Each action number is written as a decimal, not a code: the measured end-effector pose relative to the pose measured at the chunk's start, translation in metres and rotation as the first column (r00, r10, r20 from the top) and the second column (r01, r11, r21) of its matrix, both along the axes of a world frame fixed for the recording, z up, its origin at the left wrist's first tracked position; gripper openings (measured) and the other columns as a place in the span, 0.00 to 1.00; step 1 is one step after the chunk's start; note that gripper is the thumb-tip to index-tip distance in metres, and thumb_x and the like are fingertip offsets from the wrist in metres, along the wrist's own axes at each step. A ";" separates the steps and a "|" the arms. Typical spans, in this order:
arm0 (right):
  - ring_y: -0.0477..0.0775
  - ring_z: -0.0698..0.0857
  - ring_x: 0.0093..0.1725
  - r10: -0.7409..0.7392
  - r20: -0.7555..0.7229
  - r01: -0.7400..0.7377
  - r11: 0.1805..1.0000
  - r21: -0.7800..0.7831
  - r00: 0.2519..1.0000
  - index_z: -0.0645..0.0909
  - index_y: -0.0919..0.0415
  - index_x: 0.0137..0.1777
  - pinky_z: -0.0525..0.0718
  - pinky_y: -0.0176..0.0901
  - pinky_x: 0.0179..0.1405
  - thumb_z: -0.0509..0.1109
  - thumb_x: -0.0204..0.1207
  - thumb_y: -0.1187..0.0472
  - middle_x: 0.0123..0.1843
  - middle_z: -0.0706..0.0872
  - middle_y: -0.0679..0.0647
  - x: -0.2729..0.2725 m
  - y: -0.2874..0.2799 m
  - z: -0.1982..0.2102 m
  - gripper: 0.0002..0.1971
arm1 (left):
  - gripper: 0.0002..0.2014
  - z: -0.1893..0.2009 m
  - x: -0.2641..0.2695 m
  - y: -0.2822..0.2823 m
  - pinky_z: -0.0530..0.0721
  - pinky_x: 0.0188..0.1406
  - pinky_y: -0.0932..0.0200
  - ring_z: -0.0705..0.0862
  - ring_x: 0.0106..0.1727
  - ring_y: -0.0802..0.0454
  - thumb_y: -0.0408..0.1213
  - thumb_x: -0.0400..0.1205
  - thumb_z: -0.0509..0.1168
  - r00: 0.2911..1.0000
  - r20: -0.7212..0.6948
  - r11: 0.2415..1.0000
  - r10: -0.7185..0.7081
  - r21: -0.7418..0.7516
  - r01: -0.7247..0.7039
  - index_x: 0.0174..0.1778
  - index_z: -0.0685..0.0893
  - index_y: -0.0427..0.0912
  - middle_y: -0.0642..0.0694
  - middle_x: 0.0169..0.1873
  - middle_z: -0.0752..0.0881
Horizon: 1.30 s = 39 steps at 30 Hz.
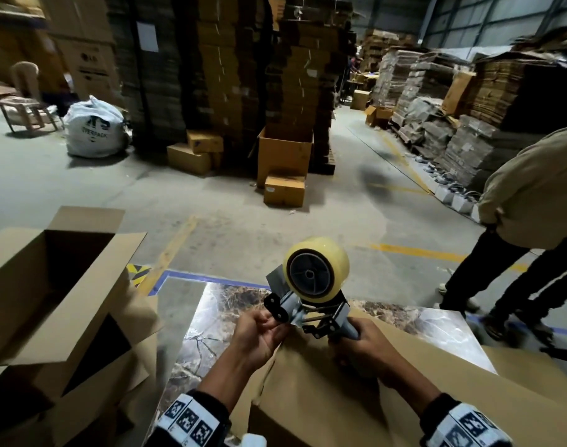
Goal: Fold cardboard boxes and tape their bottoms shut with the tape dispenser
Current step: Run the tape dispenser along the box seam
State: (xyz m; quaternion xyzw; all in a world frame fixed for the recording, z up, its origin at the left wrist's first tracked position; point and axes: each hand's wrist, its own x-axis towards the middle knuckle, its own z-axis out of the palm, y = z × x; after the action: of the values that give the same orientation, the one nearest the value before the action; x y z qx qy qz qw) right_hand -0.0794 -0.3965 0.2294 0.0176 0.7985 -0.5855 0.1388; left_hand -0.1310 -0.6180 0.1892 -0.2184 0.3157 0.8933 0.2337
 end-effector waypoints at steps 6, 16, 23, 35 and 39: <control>0.59 0.84 0.29 0.031 -0.002 -0.031 0.999 0.041 1.000 0.84 0.67 0.47 0.82 0.49 0.29 0.75 0.66 0.63 0.33 0.85 0.62 -0.002 0.002 -0.002 0.11 | 0.14 -0.001 0.000 0.000 0.82 0.19 0.65 0.80 0.24 0.53 0.31 0.82 0.61 1.000 0.016 0.999 -0.008 -0.037 0.009 0.62 0.79 0.34 0.41 0.36 0.83; 0.57 0.86 0.30 0.079 -0.039 -0.075 0.991 0.111 0.996 0.86 0.67 0.49 0.84 0.47 0.30 0.78 0.71 0.67 0.36 0.88 0.63 0.002 0.008 -0.005 0.08 | 0.13 -0.006 0.015 0.012 0.65 0.24 0.60 0.71 0.26 0.52 0.21 0.83 0.56 0.981 -0.183 0.899 0.059 -0.417 -0.132 0.41 0.83 0.37 0.40 0.30 0.77; 0.56 0.88 0.31 0.103 -0.076 -0.092 0.986 0.137 0.992 0.87 0.66 0.48 0.86 0.47 0.30 0.77 0.73 0.66 0.39 0.89 0.67 0.007 0.007 -0.009 0.06 | 0.14 -0.003 0.027 0.013 0.76 0.18 0.64 0.77 0.27 0.46 0.17 0.81 0.57 0.965 -0.195 0.852 0.177 -0.461 -0.250 0.34 0.81 0.34 0.42 0.21 0.79; 0.62 0.88 0.30 0.112 -0.092 -0.097 0.983 0.154 0.989 0.88 0.66 0.44 0.85 0.53 0.30 0.79 0.68 0.57 0.36 0.89 0.66 0.007 0.017 -0.019 0.11 | 0.14 -0.034 0.021 0.012 0.83 0.23 0.62 0.85 0.33 0.45 0.14 0.79 0.58 0.981 -0.135 0.842 0.142 -0.505 -0.191 0.56 0.85 0.25 0.35 0.37 0.87; 0.63 0.88 0.31 0.110 -0.070 -0.099 0.985 0.139 0.991 0.88 0.67 0.44 0.87 0.57 0.32 0.78 0.65 0.55 0.37 0.89 0.67 0.007 0.018 -0.018 0.15 | 0.13 -0.039 0.029 0.012 0.79 0.23 0.68 0.83 0.26 0.58 0.14 0.78 0.61 0.967 -0.247 0.774 -0.064 -0.624 -0.108 0.42 0.88 0.33 0.51 0.23 0.87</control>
State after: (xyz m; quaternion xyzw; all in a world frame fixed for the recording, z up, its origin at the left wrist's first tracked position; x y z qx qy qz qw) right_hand -0.0728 -0.3788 0.2114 -0.0376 0.8410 -0.5220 0.1369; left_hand -0.1025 -0.6061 0.1506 -0.1713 0.6219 0.7583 0.0939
